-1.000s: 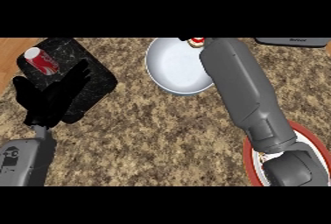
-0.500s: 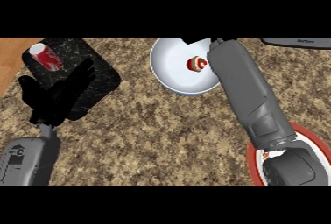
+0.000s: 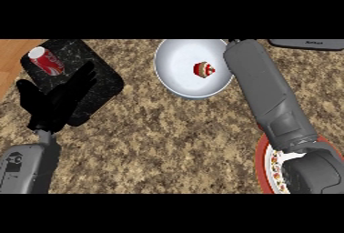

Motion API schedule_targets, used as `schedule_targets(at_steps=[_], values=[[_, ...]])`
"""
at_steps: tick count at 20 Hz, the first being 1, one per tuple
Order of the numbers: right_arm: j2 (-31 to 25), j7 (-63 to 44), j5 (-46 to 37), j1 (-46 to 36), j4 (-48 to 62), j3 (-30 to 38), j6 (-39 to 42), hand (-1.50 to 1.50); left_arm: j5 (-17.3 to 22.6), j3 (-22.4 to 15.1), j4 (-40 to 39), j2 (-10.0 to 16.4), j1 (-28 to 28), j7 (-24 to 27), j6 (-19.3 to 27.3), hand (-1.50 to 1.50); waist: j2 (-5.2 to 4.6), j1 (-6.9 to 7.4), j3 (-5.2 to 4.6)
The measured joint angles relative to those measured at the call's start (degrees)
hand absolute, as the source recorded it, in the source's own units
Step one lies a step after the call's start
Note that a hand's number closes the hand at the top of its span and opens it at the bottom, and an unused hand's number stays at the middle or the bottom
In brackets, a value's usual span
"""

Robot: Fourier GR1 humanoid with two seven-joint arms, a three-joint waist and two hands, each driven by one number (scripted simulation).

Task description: Pick the cupcake from the plate and place it in the bowl

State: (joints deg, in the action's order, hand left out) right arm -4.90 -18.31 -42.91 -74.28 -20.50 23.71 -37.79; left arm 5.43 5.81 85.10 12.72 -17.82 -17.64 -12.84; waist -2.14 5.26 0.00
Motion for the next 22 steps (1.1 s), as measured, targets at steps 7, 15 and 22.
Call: schedule_targets(at_steps=[7,15,22], values=[[-2.61,2.4,0.21,1.8,-0.32,0.39,-4.54,-1.5,0.36,1.66,0.46,0.77,2.16,-0.34,0.38,0.0,1.35,-2.94,0.0],[-0.2,5.53,0.84,8.73,-15.09,-5.8,4.69,-1.5,0.69,3.92,1.66,1.68,6.76,0.2,0.71,0.0,3.25,-7.15,-0.02],[3.42,7.62,6.84,18.69,-34.79,-11.02,14.38,-1.5,0.88,4.99,1.85,1.97,9.5,0.6,0.72,0.0,4.3,-9.51,0.02]])
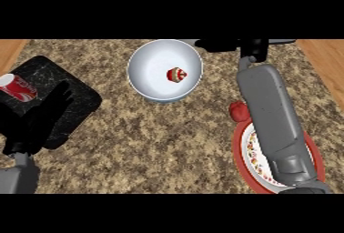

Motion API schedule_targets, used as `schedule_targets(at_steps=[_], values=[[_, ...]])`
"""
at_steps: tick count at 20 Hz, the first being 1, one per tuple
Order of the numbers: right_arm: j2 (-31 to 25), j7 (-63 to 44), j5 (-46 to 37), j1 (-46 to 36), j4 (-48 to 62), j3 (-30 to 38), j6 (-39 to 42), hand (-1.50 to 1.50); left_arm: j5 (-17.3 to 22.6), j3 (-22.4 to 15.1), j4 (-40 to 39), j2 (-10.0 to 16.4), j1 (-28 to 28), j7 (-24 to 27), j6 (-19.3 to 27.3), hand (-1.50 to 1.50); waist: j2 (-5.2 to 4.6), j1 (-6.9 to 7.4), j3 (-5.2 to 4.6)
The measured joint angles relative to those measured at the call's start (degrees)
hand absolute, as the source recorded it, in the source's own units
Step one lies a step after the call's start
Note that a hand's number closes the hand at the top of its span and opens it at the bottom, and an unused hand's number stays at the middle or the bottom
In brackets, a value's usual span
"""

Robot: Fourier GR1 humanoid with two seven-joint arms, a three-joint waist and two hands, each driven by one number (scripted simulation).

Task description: Pick the cupcake from the plate and place it in the bowl

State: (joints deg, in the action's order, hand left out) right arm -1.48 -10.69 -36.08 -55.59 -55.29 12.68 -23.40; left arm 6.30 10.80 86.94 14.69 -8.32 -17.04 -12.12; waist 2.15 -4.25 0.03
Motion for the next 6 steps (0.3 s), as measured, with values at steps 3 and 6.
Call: schedule_targets(at_steps=[3,6], values=[[0.75,-0.61,4.9,4.33,-8.77,-2.9,2.94,-1.5,-0.09,0.17,0.11,0.08,0.47,0.25,0.04,0.0,0.31,-0.35,0.02],[1.12,-1.29,9.16,10.83,-18.33,-6.57,5.12,1.5,0.08,0.53,0.14,0.28,1.11,0.63,-0.19,0.0,0.38,-0.65,0.04]])
